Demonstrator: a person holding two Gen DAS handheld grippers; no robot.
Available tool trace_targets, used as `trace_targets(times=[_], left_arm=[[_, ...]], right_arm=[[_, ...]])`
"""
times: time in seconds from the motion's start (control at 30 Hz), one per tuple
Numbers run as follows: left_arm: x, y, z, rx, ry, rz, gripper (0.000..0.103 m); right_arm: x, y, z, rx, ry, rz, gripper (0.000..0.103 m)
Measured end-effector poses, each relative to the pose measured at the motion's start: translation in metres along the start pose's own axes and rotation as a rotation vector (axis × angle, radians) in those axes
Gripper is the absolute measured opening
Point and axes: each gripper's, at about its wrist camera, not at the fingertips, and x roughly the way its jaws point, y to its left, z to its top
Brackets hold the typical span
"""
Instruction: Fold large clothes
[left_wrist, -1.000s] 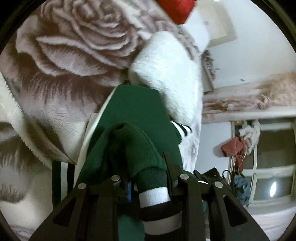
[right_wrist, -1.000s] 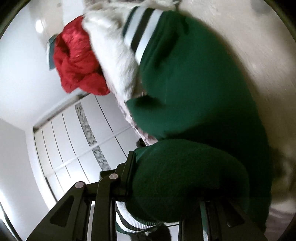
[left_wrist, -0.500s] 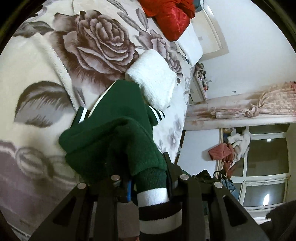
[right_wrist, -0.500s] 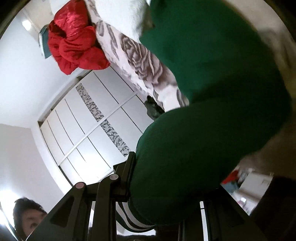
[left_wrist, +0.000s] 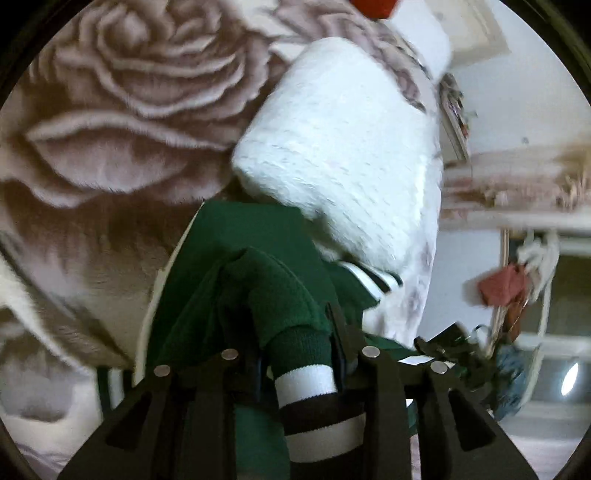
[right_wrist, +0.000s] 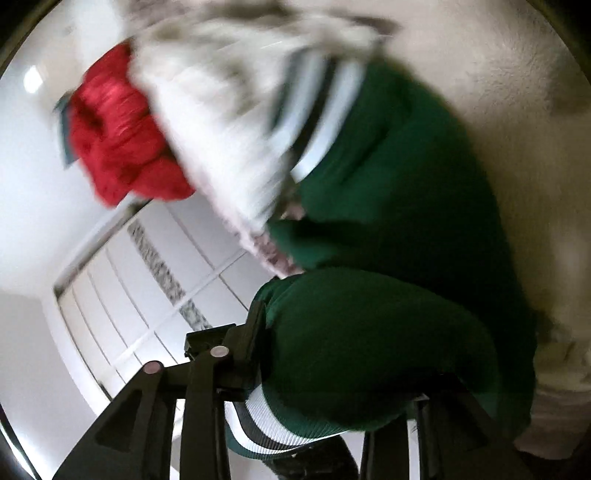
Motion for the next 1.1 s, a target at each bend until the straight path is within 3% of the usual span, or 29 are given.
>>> trace_targets(times=[0.03,0.1,0.17,0.23,0.3,0.4,0.47,0.57,0.63,0.67,0.73,0.83,0.93,1.0,1.1], left_arm=[[0.002,0.003,0.003,-0.011,-0.003,-0.047,0.038],[0.000,0.002,0.006,-0.012,-0.013,-0.131,0.084],[-0.009,-0.003,0.006,0.006,-0.071,-0.158,0.099],[-0.021,-0.006,0.008,0.031,-0.133,-0.126,0.099],[-0.028,-0.004,0.003,0.041,-0.161,-0.088,0.099],[-0.043,0.003,-0.019,0.107,-0.245,0.096,0.099],[-0.049,0.011,-0.043,0.144,-0.300,0.246,0.099],[-0.045,0.032,-0.090,0.156,-0.327,0.434,0.099],[-0.036,0.050,-0.114,0.127,-0.308,0.477,0.099],[-0.031,0.059,-0.123,0.107,-0.297,0.476,0.099],[-0.021,0.072,-0.137,0.066,-0.273,0.455,0.100],[-0.020,0.080,-0.146,0.031,-0.288,0.419,0.100],[-0.024,0.079,-0.145,0.049,-0.294,0.445,0.100],[-0.026,0.077,-0.144,0.071,-0.299,0.460,0.100],[-0.031,0.072,-0.148,0.102,-0.301,0.483,0.100]], right_arm=[[0.000,0.001,0.005,0.008,0.004,0.040,0.049],[-0.005,0.013,0.008,-0.031,0.005,0.105,0.075],[-0.012,0.023,0.008,-0.070,-0.003,0.124,0.080],[-0.025,0.037,0.004,-0.140,-0.048,0.095,0.081],[-0.042,0.050,-0.003,-0.254,-0.098,0.007,0.085],[-0.058,0.060,-0.021,-0.474,-0.149,-0.185,0.092],[-0.049,0.047,-0.026,-0.606,-0.126,-0.373,0.092],[-0.013,0.009,-0.010,-0.676,0.023,-0.501,0.093],[0.011,-0.014,0.008,-0.639,0.115,-0.441,0.098],[0.025,-0.023,0.018,-0.611,0.162,-0.378,0.102],[0.044,-0.026,0.029,-0.602,0.200,-0.331,0.103],[0.066,-0.017,0.033,-0.617,0.196,-0.307,0.103],[0.070,-0.010,0.029,-0.618,0.152,-0.300,0.101],[0.062,-0.012,0.025,-0.587,0.114,-0.276,0.076],[0.043,-0.020,0.009,-0.480,0.014,-0.204,0.052]])
